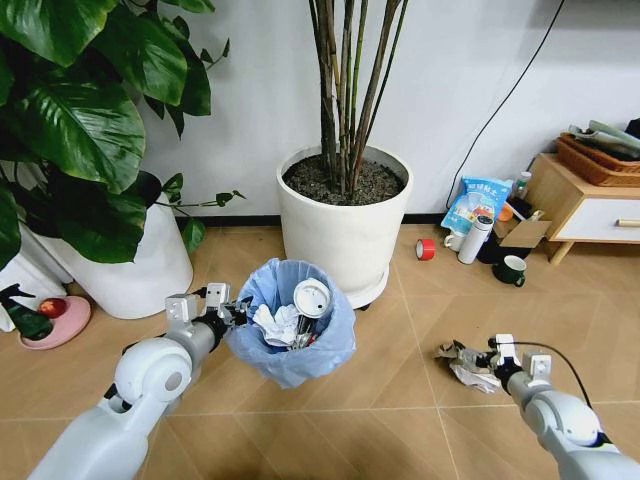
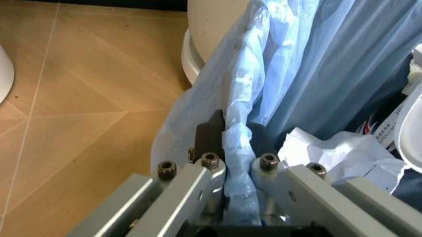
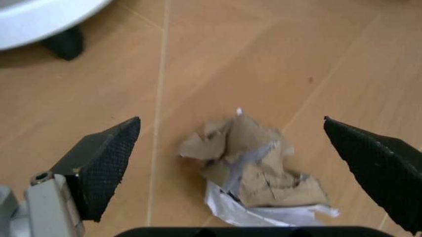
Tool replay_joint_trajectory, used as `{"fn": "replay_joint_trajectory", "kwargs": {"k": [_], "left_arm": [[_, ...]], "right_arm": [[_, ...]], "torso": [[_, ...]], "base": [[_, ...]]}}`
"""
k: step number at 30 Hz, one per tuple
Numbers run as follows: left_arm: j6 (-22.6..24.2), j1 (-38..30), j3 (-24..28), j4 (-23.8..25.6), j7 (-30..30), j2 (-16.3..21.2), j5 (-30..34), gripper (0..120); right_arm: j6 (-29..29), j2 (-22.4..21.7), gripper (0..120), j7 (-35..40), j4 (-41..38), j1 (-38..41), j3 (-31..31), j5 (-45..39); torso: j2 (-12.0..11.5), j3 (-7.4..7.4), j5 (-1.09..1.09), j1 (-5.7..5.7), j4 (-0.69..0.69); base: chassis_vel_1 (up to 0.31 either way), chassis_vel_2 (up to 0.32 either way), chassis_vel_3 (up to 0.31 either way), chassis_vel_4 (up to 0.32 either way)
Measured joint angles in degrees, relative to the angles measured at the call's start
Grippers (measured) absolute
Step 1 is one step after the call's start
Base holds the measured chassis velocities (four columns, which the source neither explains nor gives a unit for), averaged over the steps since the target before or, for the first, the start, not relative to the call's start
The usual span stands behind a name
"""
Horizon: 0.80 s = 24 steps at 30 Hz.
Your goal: Pick up the trash bin and place the garbage on the floor into it.
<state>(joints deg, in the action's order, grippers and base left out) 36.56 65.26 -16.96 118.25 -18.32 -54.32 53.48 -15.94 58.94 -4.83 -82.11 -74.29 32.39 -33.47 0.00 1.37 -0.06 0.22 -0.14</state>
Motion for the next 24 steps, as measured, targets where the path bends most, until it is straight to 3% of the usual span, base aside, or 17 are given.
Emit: {"fn": "replay_joint_trajectory", "kwargs": {"k": [13,19,24], "left_arm": [[0.00,0.33,0.13,0.68,-0.25,1.25,0.66,0],[0.01,0.28,0.38,0.68,-0.23,1.16,0.65,0],[0.00,0.08,0.48,0.53,-0.16,1.26,0.63,0]], "right_arm": [[1.15,5.80,100,0.00,19.09,11.76,-3.37,1.10],[1.23,7.28,100,-0.48,23.40,14.00,-3.69,1.21],[2.56,8.78,91,-1.07,27.53,15.91,-3.60,1.78]], "torso": [[0.00,0.01,0.04,0.00,0.02],[0.00,0.01,0.02,0.00,0.01],[0.00,0.01,0.01,0.00,0.01]], "base": [[0.000,0.000,0.000,0.000],[0.000,0.000,0.000,0.000],[0.000,0.000,0.000,0.000]]}}
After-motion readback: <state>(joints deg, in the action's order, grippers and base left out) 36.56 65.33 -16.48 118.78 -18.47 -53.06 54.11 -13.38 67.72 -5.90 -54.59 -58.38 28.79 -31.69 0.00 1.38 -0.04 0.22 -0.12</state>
